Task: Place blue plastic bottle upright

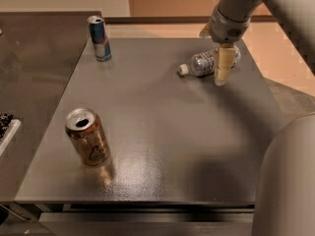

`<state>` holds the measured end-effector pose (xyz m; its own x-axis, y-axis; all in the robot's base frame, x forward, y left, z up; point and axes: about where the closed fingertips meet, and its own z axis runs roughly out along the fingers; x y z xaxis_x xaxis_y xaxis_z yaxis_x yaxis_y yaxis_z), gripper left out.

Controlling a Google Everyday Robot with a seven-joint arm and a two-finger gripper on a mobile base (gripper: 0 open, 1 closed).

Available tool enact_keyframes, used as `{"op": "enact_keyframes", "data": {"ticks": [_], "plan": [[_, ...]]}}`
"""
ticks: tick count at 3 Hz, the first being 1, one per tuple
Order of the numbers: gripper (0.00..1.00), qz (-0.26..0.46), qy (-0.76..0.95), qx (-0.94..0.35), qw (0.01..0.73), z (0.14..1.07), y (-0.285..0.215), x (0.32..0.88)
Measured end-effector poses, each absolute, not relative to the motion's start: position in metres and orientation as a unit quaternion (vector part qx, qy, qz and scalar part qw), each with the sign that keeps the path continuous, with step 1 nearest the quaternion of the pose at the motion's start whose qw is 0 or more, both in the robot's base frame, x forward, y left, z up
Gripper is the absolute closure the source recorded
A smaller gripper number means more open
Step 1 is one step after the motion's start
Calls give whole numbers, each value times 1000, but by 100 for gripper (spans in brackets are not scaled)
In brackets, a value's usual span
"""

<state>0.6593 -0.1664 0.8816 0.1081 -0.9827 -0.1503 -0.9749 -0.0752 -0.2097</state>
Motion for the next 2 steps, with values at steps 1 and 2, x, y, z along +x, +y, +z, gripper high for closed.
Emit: {"op": "enact_keyframes", "data": {"ticks": [1,2], "plan": [[0,-12,659,-741,127,872,-164,678],[0,-2,650,-750,120,861,-161,694]]}}
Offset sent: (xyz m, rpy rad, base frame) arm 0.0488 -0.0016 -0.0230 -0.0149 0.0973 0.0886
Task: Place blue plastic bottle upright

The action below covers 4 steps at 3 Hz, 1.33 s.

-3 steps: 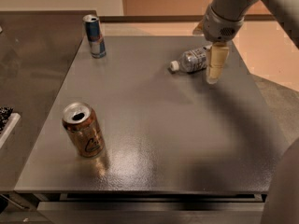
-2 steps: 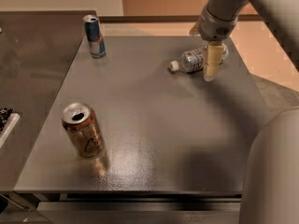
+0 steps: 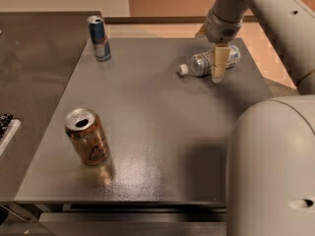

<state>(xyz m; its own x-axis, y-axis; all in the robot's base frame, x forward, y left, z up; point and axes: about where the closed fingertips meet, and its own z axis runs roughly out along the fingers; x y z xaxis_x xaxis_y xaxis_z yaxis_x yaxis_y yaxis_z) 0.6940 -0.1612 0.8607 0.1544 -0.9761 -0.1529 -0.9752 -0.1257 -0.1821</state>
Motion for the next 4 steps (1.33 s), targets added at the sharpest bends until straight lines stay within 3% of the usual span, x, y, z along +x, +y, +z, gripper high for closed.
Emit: {"op": "enact_keyframes", "data": {"ticks": [1,2,4], "plan": [[0,2,644,-757,109,852,-159,705],[16,4,640,-761,106,850,-159,711],[63,-4,639,-762,106,857,-169,714]]}}
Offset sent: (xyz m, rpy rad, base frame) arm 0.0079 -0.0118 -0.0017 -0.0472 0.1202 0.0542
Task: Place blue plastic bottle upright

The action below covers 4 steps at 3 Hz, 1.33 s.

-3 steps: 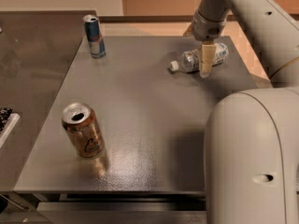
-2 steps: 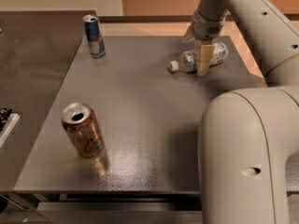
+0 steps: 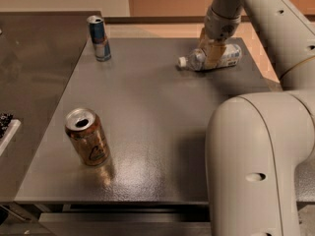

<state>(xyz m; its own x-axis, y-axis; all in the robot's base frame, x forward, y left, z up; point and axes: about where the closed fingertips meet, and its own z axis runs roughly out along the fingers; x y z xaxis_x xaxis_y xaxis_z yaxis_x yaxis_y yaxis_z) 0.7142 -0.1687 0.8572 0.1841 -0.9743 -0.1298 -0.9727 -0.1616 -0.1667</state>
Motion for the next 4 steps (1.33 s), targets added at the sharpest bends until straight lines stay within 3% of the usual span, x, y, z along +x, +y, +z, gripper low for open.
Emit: {"op": "enact_keyframes", "data": {"ticks": [1,2,4], "plan": [[87,-2,640,-759,119,868,-167,713],[100,11,642,-752,151,887,-154,710],[100,87,663,-703,242,921,-123,702]]}}
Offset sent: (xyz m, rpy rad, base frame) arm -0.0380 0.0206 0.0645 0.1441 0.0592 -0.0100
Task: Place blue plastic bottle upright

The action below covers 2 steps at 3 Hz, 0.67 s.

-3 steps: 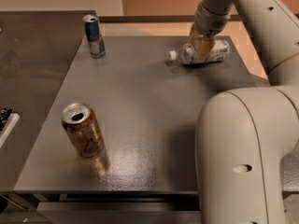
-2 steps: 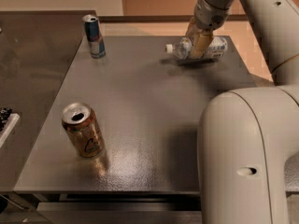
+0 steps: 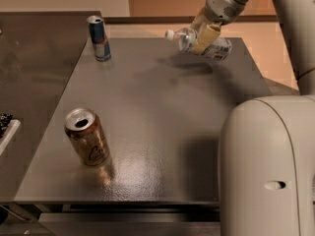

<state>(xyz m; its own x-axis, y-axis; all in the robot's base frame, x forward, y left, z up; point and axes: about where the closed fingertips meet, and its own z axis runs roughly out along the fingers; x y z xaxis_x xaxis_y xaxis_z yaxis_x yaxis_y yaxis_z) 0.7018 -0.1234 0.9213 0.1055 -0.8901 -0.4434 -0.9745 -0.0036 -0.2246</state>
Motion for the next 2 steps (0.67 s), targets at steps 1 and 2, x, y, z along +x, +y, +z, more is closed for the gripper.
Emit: {"op": "enact_keyframes", "data": {"ticks": [1,2], "plan": [[100,132,678,-663,288,939,-119,696],[100,177,685,-624,332,956,-122,684]]}}
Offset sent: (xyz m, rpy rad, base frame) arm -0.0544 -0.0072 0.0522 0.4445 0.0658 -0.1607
